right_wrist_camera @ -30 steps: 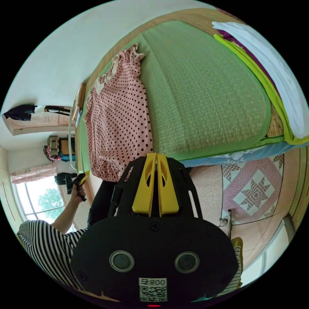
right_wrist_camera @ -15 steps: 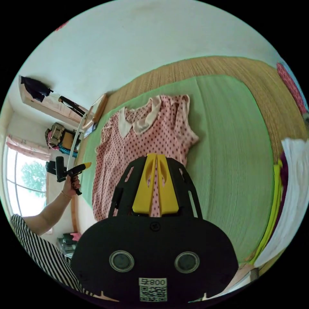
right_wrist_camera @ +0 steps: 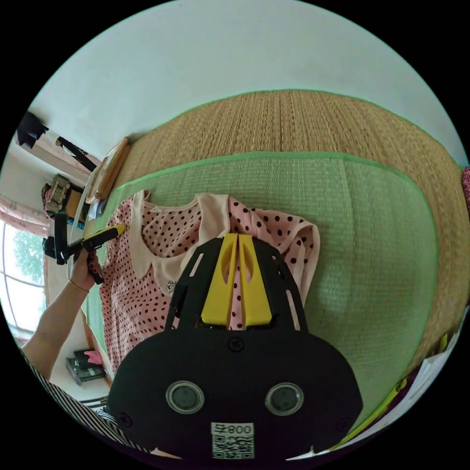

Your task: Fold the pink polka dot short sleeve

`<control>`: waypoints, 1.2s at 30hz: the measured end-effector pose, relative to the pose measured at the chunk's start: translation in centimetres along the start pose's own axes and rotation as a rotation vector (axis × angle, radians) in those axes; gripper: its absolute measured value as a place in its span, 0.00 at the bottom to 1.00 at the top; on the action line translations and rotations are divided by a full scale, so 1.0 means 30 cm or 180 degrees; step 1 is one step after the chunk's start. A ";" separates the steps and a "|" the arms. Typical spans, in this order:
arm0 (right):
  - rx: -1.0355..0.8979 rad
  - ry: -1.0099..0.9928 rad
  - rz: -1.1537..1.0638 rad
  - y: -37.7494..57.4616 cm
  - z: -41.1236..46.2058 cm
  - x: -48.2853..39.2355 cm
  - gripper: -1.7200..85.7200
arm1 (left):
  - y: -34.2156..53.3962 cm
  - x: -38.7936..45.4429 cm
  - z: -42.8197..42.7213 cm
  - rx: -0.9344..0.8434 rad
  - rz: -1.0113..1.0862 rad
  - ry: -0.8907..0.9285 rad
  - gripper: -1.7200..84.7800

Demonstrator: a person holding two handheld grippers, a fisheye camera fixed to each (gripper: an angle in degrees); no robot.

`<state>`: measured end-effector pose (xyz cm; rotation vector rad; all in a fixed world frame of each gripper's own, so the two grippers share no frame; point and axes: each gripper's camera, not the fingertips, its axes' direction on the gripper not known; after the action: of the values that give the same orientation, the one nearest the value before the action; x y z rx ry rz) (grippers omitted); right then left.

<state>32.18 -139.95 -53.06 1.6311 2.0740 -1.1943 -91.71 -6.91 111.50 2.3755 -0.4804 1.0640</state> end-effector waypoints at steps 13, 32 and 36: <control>0.0369 -0.0272 -0.0117 -0.145 -0.016 -0.054 0.02 | -0.185 0.117 -0.085 0.0570 0.0141 0.0612 0.06; 0.0486 -0.0489 -0.0309 -0.227 0.013 -0.078 0.02 | -0.719 0.670 0.228 -0.0225 0.0764 0.1354 0.04; 0.0552 -0.0636 -0.0107 -0.223 0.002 -0.014 0.02 | -0.756 0.690 0.147 0.0049 0.0780 0.1407 0.03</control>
<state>26.33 -140.55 -49.85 1.4814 1.9281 -1.5188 -64.68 6.78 118.23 2.0388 -0.6059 1.6543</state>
